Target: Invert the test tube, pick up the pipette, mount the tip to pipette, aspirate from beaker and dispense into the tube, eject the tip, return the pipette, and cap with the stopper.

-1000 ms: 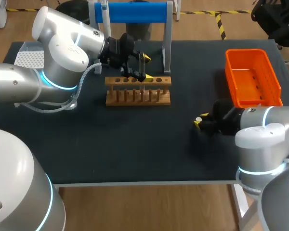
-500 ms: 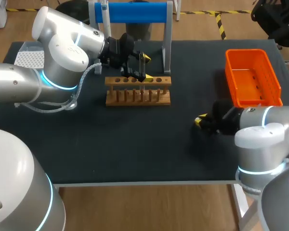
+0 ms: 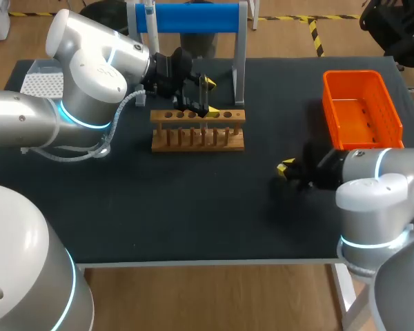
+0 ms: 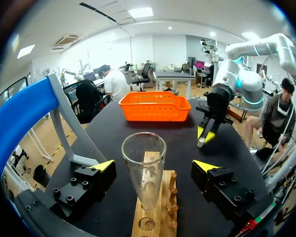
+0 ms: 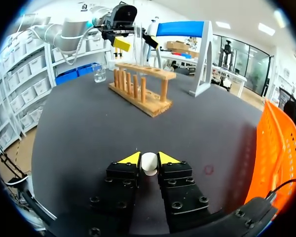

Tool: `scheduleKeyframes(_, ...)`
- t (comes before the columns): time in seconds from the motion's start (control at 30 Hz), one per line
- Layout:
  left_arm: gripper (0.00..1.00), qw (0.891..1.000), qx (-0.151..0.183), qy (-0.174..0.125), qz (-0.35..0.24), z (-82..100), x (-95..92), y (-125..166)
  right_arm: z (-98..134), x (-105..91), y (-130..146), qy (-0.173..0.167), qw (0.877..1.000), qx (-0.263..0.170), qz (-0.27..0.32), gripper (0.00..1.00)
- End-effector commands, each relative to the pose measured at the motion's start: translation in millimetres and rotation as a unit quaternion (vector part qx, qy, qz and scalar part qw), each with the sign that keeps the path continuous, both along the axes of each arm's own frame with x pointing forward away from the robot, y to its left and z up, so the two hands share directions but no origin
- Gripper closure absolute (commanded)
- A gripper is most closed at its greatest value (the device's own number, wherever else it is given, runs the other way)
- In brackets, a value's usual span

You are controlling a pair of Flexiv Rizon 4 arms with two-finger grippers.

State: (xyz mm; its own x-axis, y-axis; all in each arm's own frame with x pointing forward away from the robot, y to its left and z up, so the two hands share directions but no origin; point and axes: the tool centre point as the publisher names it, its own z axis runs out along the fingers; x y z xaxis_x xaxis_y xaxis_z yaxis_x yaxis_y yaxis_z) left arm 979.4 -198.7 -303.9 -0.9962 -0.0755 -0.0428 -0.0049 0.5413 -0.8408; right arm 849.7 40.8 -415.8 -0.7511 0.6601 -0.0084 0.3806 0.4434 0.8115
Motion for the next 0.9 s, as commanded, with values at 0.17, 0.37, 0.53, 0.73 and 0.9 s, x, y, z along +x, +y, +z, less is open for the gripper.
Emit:
scheduleKeyframes(0.17,0.00,1.000,0.001,0.001,-0.002,0.7,0.5,1,42,3.8,-13,0.003,0.999,0.001,0.047,1.00)
scheduleKeyframes(0.37,0.00,1.000,0.001,0.001,-0.002,0.7,0.5,1,71,5.4,-15,-0.011,0.996,0.001,0.093,1.00)
scheduleKeyframes(0.53,0.00,1.000,0.001,0.001,-0.002,0.7,0.5,1,94,3.5,-12,-0.019,0.991,0.013,0.130,1.00)
scheduleKeyframes(0.73,0.00,1.000,0.001,0.001,-0.002,0.7,0.5,1,119,1.6,-5,-0.036,0.985,0.024,0.170,1.00)
scheduleKeyframes(0.9,0.00,1.000,0.001,0.001,-0.002,0.7,0.5,1,133,3.6,0,-0.043,0.981,0.026,0.189,1.00)
